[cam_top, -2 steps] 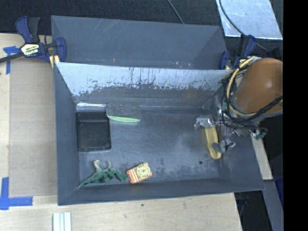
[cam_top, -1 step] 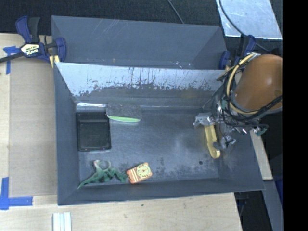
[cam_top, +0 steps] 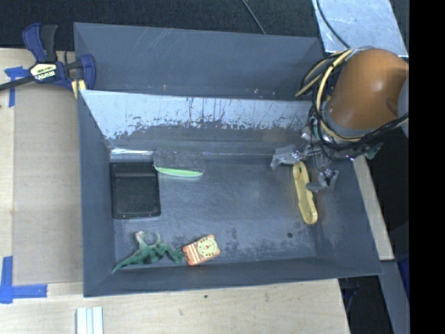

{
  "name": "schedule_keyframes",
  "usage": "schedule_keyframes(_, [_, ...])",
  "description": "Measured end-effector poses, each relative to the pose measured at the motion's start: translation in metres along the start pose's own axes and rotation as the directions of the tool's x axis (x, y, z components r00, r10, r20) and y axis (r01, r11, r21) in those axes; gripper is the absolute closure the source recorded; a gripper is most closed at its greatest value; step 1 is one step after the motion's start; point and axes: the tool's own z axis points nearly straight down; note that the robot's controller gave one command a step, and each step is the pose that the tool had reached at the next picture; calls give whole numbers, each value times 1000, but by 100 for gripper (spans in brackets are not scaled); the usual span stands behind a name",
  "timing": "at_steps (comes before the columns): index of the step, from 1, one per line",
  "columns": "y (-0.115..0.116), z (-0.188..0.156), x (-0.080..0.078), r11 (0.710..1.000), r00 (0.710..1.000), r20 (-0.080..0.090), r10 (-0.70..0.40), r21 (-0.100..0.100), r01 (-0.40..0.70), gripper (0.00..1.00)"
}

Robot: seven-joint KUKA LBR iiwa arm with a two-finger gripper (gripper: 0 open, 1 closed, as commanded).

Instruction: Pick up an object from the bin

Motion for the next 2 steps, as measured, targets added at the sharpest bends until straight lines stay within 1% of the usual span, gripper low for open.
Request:
schedule_keyframes(1, [29,21,4,947,947,8,-320,31,320,0])
schedule_keyframes(2, [14,30,11,857,857,12,-515,10,515,100])
